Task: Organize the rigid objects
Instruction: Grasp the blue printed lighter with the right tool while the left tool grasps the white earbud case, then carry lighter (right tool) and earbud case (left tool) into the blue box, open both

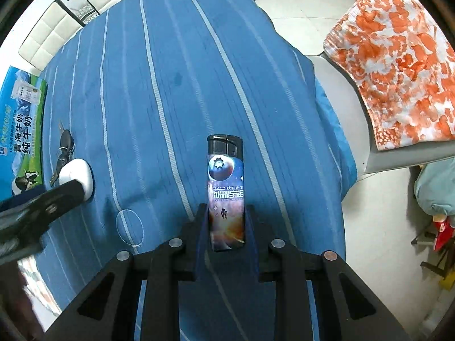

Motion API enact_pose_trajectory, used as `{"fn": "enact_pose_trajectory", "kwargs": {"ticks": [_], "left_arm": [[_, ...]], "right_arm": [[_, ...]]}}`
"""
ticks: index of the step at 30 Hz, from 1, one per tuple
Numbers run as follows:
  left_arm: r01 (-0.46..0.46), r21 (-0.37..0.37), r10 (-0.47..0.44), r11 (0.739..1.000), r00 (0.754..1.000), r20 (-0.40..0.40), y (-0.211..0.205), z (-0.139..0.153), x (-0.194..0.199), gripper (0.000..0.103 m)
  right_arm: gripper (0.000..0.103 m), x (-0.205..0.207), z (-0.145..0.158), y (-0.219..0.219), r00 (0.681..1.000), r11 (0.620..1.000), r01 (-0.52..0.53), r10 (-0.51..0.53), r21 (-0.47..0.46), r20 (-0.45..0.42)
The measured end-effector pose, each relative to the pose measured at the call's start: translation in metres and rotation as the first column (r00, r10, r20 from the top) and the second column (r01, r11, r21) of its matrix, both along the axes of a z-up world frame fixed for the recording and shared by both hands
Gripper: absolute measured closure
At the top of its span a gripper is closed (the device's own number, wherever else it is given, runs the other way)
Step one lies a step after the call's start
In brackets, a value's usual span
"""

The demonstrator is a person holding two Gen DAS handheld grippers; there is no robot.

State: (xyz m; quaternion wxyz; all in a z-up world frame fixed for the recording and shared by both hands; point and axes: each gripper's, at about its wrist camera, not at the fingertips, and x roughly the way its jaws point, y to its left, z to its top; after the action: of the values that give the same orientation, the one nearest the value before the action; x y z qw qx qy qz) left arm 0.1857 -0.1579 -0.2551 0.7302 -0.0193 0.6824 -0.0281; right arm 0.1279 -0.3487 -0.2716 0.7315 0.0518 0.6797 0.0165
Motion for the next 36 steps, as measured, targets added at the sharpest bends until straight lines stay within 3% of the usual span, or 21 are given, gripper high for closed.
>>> {"fn": "enact_pose_trajectory", "kwargs": {"ticks": [4, 6, 7, 9, 11, 13, 23, 29, 36], "left_arm": [[-0.083, -0.015, 0.082, 0.996, 0.994, -0.066, 0.014, -0.030, 0.007, 0.007], [-0.096, -0.005, 0.095, 0.995, 0.992, -0.083, 0.016, -0.039, 0.009, 0.018], [-0.092, 0.002, 0.092, 0.996, 0.992, -0.086, 0.015, -0.042, 0.010, 0.029], [-0.080, 0.020, 0.081, 0.997, 0.994, -0.073, 0.011, -0.042, 0.011, 0.034], [-0.064, 0.042, 0.067, 0.997, 0.996, -0.061, 0.007, -0.040, 0.012, 0.048], [-0.058, 0.043, 0.060, 0.997, 0.997, -0.053, 0.005, -0.039, 0.011, 0.048], [-0.026, 0.019, 0.026, 0.999, 0.999, -0.027, 0.002, -0.020, -0.013, 0.049], [0.024, -0.008, -0.024, 1.000, 0.999, 0.038, -0.001, 0.015, -0.024, 0.049], [0.056, -0.061, -0.047, 0.997, 0.988, 0.147, 0.019, 0.077, -0.036, 0.049]], "right_arm": [[0.070, 0.011, -0.004, -0.007, 1.000, 0.999, 0.024, -0.024, 0.023, -0.009], [0.068, 0.016, -0.005, -0.005, 1.000, 1.000, 0.028, -0.028, 0.013, -0.006], [0.068, 0.018, -0.005, -0.003, 1.000, 1.000, 0.030, -0.030, -0.002, 0.002], [0.068, 0.021, -0.006, 0.000, 0.999, 0.999, 0.030, -0.029, -0.041, 0.021], [0.076, 0.021, -0.006, 0.012, 1.000, 0.993, 0.016, -0.013, -0.114, 0.027], [0.076, 0.022, -0.005, 0.019, 1.000, 0.990, 0.006, -0.002, -0.142, 0.027], [0.076, 0.010, 0.013, 0.021, 0.998, 0.994, 0.023, -0.017, -0.105, 0.055], [0.076, -0.002, 0.049, 0.030, 0.993, 0.998, 0.023, -0.016, -0.065, 0.113], [0.076, -0.013, 0.110, 0.045, 0.979, 1.000, 0.019, -0.015, -0.017, 0.206]]}}
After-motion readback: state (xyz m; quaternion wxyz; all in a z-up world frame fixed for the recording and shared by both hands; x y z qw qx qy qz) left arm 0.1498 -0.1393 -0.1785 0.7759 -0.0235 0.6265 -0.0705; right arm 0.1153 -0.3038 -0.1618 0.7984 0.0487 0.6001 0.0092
